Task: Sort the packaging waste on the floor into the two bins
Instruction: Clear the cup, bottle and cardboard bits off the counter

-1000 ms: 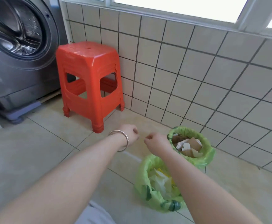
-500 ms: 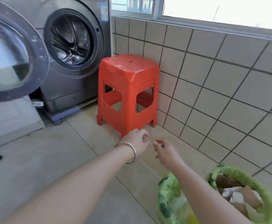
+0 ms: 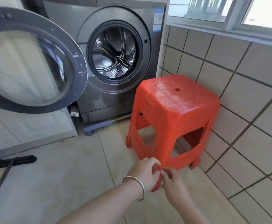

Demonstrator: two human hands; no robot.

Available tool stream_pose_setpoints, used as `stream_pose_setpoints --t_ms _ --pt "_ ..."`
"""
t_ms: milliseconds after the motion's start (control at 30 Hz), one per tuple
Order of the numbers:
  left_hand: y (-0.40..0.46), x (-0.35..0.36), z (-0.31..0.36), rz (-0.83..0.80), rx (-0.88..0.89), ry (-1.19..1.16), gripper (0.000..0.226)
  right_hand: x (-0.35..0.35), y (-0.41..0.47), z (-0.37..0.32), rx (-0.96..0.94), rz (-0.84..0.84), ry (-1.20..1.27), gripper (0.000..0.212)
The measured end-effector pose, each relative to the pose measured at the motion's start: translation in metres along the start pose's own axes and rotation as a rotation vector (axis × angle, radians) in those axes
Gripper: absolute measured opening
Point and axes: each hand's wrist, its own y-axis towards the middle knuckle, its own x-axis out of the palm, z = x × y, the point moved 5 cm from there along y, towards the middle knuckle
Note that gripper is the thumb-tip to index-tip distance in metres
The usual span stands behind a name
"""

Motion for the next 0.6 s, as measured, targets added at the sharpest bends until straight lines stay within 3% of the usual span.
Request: stream_pose_setpoints --t_ms 167,500,600 --pt "-0.017 -0.103 0.043 0.021 -0.099 0.014 0.022 -0.022 -0.026 -0.127 -0.017 -0.095 -0.065 0.013" --pt "-0.096 -0.391 0.202 0.234 -0.175 -0.047 0.013 -0.099 -0.122 -0.460 -0.218 -0.205 -0.207 0.017" --pt "-0.119 -0.463 0.221 0.292 -0.220 -0.060 0.021 -0.095 -0.147 -0.534 -0.285 -0.237 -0.228 0.012"
